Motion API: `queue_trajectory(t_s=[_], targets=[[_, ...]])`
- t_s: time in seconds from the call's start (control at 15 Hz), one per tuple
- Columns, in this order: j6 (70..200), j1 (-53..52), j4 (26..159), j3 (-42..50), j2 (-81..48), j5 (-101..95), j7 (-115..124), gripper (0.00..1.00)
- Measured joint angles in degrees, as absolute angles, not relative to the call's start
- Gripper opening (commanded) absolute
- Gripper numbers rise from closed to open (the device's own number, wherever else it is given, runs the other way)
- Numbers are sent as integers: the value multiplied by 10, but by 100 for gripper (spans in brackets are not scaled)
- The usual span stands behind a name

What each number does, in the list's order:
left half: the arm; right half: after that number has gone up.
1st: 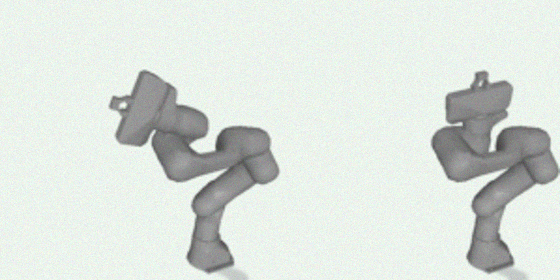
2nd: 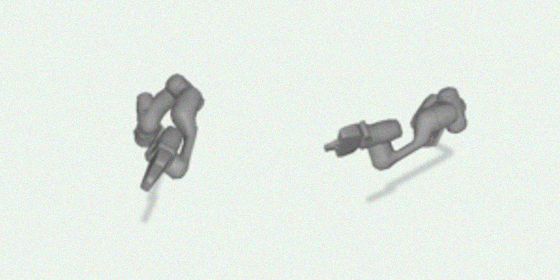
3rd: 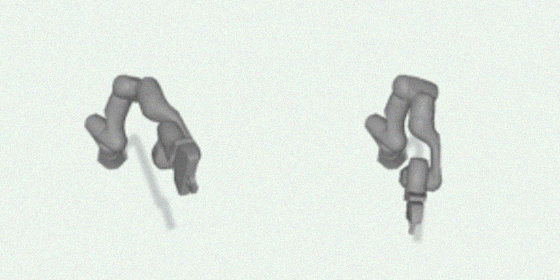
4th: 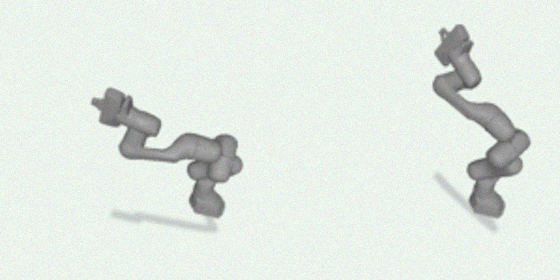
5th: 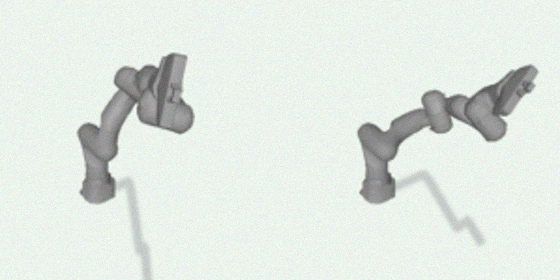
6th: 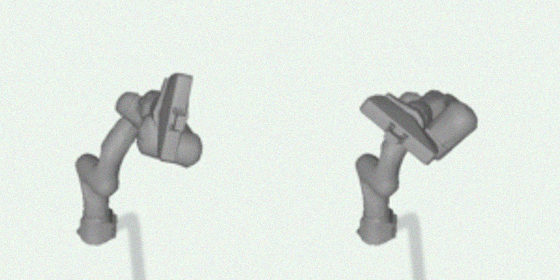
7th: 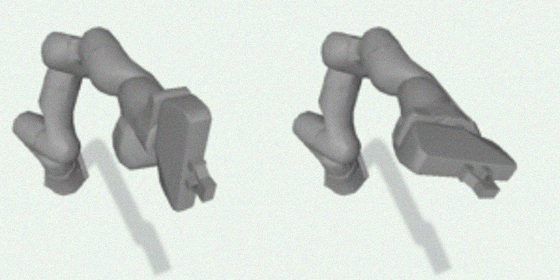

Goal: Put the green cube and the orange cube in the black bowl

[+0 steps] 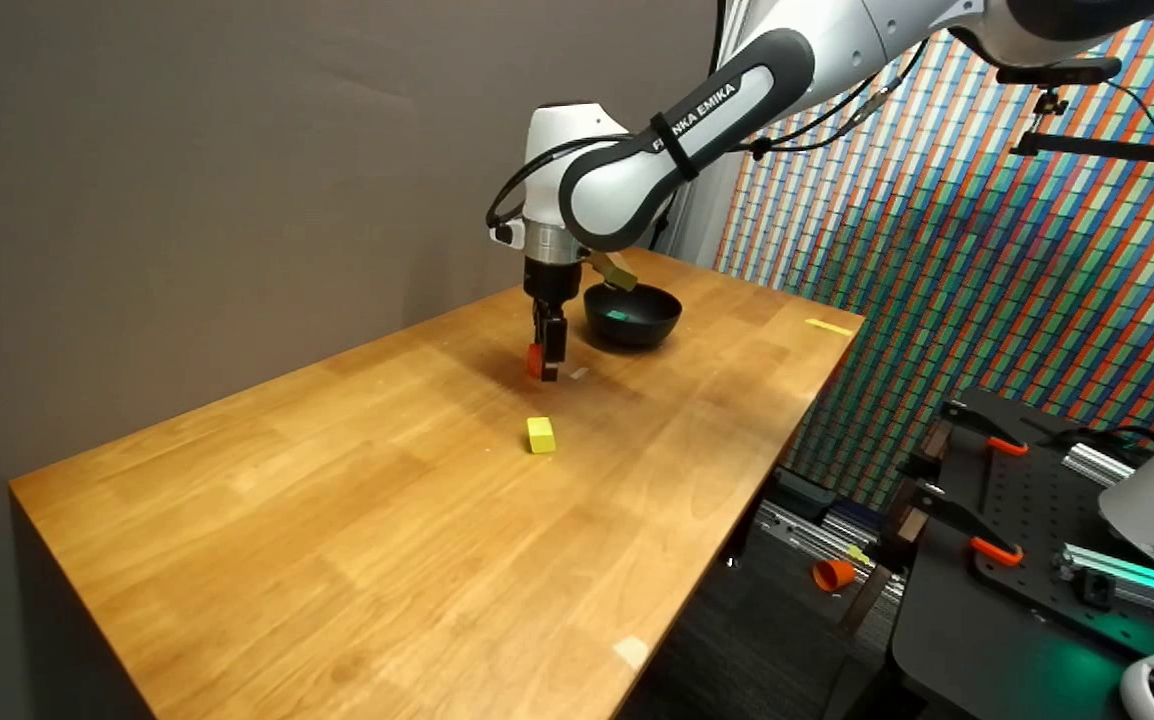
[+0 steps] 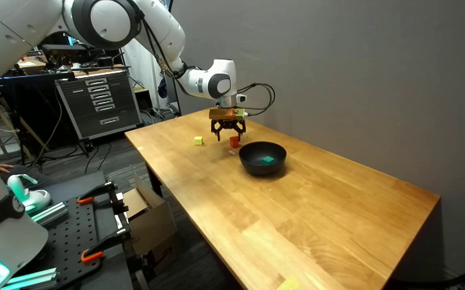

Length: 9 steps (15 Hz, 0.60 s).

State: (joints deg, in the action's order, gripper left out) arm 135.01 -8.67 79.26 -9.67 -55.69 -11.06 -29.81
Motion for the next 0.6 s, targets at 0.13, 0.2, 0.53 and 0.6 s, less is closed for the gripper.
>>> queue_trajectory(t_s=[0.13,0.2,0.53,0.6], targets=[[1351,-87,787,-96,-561,-111,-298,75],[1351,-87,785,-96,-563,-111,-298,73],[1357,-89,780,-91,-573,-115,-298,33],[1358,-90,780,-89,-573,-121,-296,25]])
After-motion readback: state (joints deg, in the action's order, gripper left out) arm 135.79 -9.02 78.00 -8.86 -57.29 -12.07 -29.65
